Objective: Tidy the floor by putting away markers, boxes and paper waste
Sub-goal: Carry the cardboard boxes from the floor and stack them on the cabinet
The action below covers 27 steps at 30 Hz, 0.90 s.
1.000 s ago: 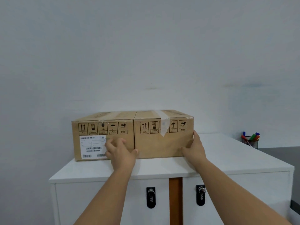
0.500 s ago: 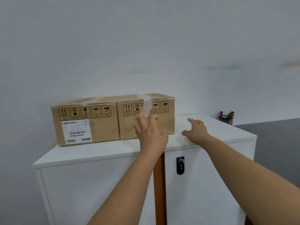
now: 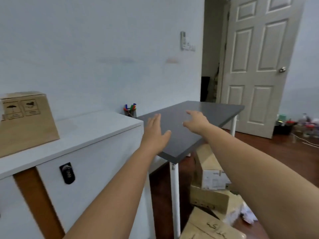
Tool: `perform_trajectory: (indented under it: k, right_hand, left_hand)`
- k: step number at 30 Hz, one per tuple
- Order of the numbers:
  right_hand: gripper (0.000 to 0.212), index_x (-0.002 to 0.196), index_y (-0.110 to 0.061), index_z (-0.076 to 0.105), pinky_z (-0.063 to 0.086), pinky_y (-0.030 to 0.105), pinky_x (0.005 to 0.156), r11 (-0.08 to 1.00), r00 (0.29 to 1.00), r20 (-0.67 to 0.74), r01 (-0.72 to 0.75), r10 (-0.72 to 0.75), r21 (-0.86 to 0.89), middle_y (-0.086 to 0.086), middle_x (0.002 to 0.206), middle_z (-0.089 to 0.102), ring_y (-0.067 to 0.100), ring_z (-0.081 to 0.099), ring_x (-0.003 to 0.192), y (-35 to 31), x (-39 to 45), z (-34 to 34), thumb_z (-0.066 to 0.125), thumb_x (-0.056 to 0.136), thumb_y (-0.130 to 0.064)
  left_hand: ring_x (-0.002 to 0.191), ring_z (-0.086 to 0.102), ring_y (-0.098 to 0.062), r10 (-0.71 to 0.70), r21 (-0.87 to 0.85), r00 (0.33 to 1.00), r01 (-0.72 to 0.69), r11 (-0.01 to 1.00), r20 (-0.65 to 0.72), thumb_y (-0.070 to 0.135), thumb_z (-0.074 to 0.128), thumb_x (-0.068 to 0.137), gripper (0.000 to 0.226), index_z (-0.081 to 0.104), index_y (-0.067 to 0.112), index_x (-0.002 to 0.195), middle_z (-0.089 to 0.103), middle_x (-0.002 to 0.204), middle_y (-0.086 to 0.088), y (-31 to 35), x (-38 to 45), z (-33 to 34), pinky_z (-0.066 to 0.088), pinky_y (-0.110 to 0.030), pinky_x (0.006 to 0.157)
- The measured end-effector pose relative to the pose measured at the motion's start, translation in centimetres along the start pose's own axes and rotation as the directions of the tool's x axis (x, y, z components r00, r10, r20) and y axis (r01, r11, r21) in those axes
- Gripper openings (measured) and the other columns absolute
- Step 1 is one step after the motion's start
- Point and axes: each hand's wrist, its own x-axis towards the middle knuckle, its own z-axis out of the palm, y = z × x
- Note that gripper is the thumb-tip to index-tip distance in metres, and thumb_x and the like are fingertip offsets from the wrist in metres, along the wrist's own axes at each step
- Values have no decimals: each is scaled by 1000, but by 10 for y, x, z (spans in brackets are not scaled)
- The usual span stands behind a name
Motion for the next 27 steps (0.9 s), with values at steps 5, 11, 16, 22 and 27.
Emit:
perform_trajectory:
  k: [5,11,16,22,27]
  right_hand:
    - [68,148,-21,35,44,45,104,973,972,-64,-227,228,32,12,147,42,33,48,127,122,-10,-50,59,85,-30]
    - [71,151,-24,28,44,41,102,868,869,-32,-492,495,59,11,151,36,34,44,130,256,-17,-61,59,87,-31]
    - [65,152,-16,27,47,37,93,815,821,22,-569,570,109,11,146,44,31,54,121,341,-19,-35,54,93,-22]
    - [56,146,-15,38,46,32,81,796,805,91,-593,586,123,9,128,60,27,59,99,396,-6,-6,52,93,-24]
    - [53,143,-13,41,45,33,77,794,811,125,-586,572,165,9,115,63,26,56,90,416,18,14,51,92,-25]
  left_hand:
    - [151,9,-19,108,-73,974,-95,993,202,32,55,96,74,15,18,156,15,163,-1,53,16,103,13,-37,122]
    - [149,17,-18,112,-98,894,-77,992,433,30,57,95,74,17,21,156,18,163,1,79,13,232,17,-35,118]
    - [141,34,-24,-105,-112,850,188,976,517,31,58,93,71,24,20,154,32,157,-5,59,18,309,31,-37,114]
    - [122,53,-25,-305,-89,798,406,910,520,32,58,94,53,43,20,144,54,139,-4,29,31,355,41,-30,93]
    - [118,56,-26,-383,-21,782,451,892,491,35,56,93,49,48,20,139,58,133,-3,12,51,379,46,-36,95]
